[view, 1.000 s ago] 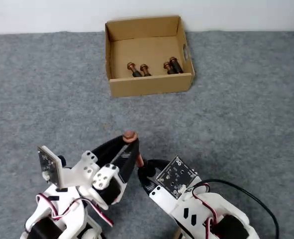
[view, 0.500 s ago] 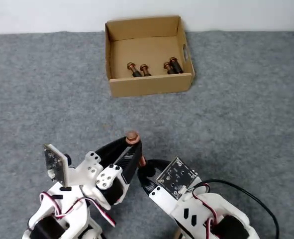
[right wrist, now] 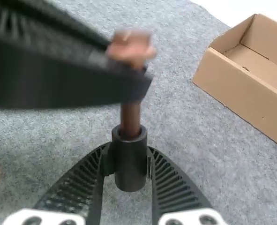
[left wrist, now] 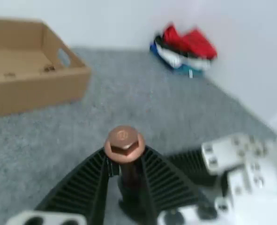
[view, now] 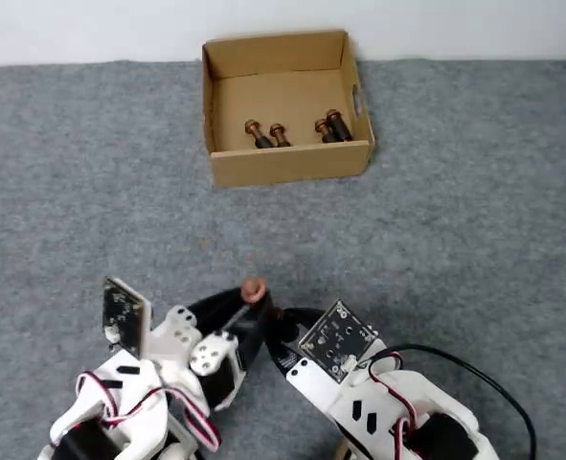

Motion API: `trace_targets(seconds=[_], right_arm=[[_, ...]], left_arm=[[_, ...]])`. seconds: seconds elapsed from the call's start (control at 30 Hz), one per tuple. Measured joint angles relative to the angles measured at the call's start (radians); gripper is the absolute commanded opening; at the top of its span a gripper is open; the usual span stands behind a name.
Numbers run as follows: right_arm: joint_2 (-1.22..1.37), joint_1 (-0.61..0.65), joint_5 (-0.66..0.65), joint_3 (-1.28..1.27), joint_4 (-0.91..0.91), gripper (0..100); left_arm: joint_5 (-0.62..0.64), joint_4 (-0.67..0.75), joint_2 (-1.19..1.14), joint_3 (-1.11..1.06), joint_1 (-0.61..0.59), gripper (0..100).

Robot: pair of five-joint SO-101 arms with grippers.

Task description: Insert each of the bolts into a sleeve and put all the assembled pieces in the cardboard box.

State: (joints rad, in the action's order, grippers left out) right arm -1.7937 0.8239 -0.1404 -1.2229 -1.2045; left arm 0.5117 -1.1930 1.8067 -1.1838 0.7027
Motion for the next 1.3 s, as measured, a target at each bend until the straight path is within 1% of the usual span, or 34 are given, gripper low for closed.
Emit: trace_targets(seconds=[0.1,0.17,0.3,0.37,0.6,0.7,0.77,0.8,0.9,0.97,1.07,1.2,1.3], right_arm=[[-0.002,0.003,-0.002,0.0,0.0,0.8],[0.0,0.003,-0.002,0.0,0.0,0.8],[0.0,-0.006,-0.002,-0.002,0.0,0.8],[0.002,-0.003,-0.002,-0.003,0.0,0.8],[0.002,0.0,-0.003,-0.002,-0.002,0.8],[0.0,-0.002,-0.005,-0.002,-0.002,0.8],[0.0,-0.005,-0.005,-0.002,-0.002,0.8],[0.0,-0.005,-0.005,-0.002,-0.002,0.8],[0.0,-0.009,-0.005,-0.002,-0.002,0.8],[0.0,-0.06,-0.005,-0.002,-0.002,0.8],[0.0,-0.158,-0.005,0.0,-0.002,0.8],[0.0,-0.295,-0.005,0.0,-0.002,0.8],[0.0,-0.397,-0.005,0.0,-0.002,0.8]], left_arm=[[-0.029,-0.107,0.0,0.035,0.069,1],[-0.032,-0.153,0.0,0.044,0.087,3],[-0.034,-0.215,0.0,0.048,0.11,14],[-0.06,-0.238,0.0,0.049,0.109,17],[-0.074,-0.242,0.002,0.069,0.106,17],[-0.08,-0.25,0.0,0.1,0.08,17],[-0.095,-0.256,0.0,0.132,0.038,16],[-0.106,-0.256,0.0,0.15,0.009,14],[-0.161,-0.256,0.0,0.201,-0.1,1],[-0.207,-0.256,0.0,0.226,-0.176,2],[-0.278,-0.256,0.0,0.241,-0.295,0],[-0.295,-0.256,0.0,0.239,-0.454,0],[-0.298,-0.256,0.0,0.181,-0.557,0]])
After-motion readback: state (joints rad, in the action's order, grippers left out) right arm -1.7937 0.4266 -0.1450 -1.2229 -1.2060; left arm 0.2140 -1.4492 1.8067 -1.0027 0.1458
